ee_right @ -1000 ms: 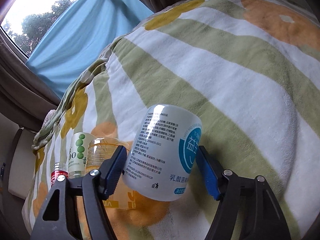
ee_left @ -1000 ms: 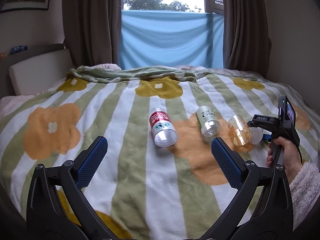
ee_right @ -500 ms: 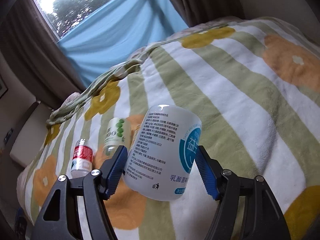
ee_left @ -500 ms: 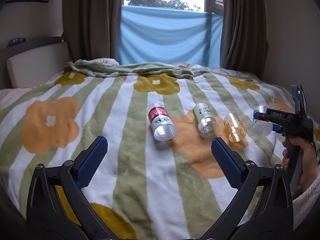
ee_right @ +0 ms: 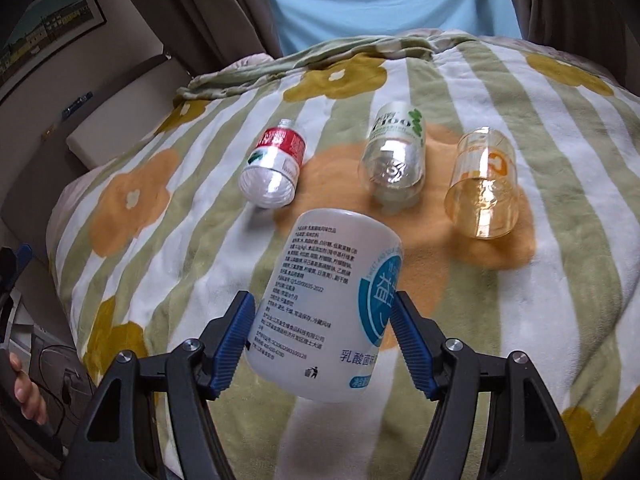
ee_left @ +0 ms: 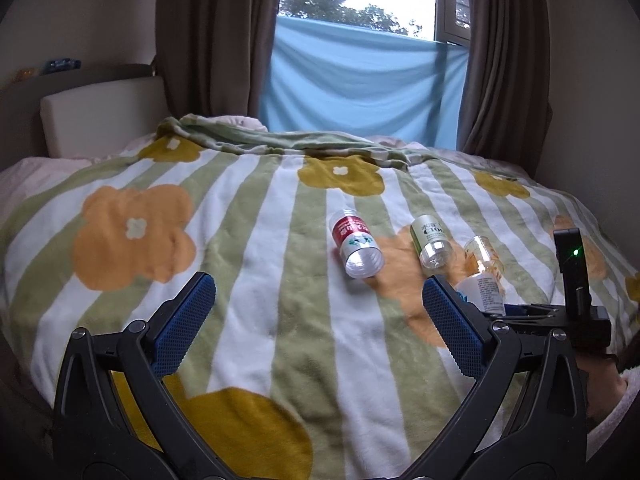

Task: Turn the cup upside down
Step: 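Lift the white bottle, set it down on the bed, open the right gripper, then roll the left gripper and grasp the white bottle around its body, then rotate the white bottle upright with the left gripper and lower it onto the bed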

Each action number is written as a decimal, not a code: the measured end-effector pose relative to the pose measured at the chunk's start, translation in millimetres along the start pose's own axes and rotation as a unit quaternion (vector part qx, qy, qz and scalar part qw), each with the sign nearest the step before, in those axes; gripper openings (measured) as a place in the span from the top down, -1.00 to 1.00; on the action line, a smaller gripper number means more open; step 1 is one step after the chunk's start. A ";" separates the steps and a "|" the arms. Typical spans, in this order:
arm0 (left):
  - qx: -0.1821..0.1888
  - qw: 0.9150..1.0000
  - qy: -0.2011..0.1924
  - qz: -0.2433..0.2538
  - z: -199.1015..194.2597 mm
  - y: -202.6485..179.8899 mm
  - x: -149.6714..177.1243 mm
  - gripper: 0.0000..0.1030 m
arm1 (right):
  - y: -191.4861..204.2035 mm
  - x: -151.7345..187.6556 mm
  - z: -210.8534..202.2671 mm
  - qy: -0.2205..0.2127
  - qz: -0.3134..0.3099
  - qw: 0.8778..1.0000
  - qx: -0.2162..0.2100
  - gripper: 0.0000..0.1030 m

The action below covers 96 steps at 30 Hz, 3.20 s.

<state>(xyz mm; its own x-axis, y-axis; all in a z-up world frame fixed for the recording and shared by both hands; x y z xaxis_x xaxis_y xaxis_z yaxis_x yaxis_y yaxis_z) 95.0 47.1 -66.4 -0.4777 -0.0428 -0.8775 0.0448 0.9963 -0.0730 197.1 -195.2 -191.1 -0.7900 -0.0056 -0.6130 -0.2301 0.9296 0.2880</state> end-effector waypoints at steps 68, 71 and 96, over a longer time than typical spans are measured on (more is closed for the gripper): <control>0.241 0.435 0.283 0.820 132.5 -249.9 123.3 -0.27 | -100.0 68.9 -137.5 -0.090 0.100 0.986 -0.102 -0.99; 0.225 0.535 0.386 0.717 151.9 -255.6 102.1 -0.25 | -94.8 69.5 -139.1 -0.094 0.101 0.984 -0.115 -0.99; 0.161 0.632 0.480 0.586 177.1 -261.3 87.8 -0.80 | -66.4 79.7 -148.9 -0.105 0.083 0.981 -0.138 -0.99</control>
<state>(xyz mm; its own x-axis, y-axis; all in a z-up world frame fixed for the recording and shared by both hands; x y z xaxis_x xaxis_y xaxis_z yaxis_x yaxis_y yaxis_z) 196.8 -230.2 -208.3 -0.2557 0.9300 0.2641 0.9647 0.2277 0.1321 64.8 -312.3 -149.6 -0.7025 0.2407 -0.6698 -0.2752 0.7760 0.5675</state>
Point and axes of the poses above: each gripper's, at about its wrist camera, not at the fingertips, and z roughly the way its jaws point, y to its left, x to its underside, the point moved 4 cm from there along z, roughly the way its jaws point
